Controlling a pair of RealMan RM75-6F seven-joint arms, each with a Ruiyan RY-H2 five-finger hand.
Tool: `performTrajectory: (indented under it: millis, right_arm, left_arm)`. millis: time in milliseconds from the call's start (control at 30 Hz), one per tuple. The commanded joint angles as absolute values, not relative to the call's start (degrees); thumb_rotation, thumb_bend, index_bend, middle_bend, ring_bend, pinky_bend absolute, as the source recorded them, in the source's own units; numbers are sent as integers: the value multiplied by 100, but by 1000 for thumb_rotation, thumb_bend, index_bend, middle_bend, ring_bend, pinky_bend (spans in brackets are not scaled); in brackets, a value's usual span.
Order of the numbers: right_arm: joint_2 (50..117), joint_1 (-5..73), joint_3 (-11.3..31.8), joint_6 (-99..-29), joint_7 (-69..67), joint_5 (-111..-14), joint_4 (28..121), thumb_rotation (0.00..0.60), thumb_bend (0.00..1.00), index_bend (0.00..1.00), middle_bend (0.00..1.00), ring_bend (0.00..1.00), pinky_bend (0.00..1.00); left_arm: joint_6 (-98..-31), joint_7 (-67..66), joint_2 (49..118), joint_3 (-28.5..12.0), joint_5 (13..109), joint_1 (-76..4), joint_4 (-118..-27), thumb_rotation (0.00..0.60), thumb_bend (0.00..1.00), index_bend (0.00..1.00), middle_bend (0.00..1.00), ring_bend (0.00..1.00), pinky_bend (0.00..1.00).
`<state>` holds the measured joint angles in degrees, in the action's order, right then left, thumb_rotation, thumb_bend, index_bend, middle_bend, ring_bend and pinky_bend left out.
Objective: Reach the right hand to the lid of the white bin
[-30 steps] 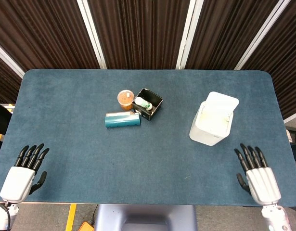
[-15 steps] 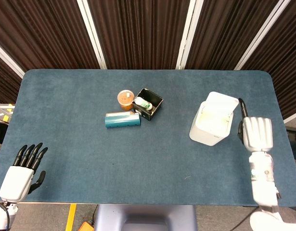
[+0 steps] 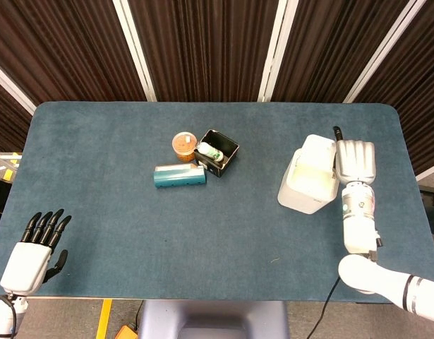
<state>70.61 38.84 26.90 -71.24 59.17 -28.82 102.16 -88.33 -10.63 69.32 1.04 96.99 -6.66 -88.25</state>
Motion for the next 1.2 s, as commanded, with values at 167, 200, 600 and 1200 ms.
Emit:
performTrajectory:
  millis: [167,200,600,1200]
  right_arm:
    - [7098,4041,2355,-6891,5576,-2730,9983,600,854,329,1000,1000,1000]
    - [7064,4028,2318,-6863,5502,-2785,10025,600,855,341,1000,1000,1000]
    - [6399,3288,1316,-6936,4408,-4651,10830,600,855,364,1000,1000,1000]
    - [6808,2798,133,-7084,4500,-5856,10544,600,854,307,1000,1000,1000]
  left_arm:
    - [-8863,-1055,6937,115,9726,-658,-8817,600,476,0,0,0,0]
    - [-8868,-1046,6931,111,9719,-656,-8818,600,475,0,0,0,0]
    - [-8873,-1133,6972,144,9769,-648,-8822,600,476,0,0,0,0]
    - [-8924,-1088,6947,143,9788,-634,-8828,600,475,0,0,0,0]
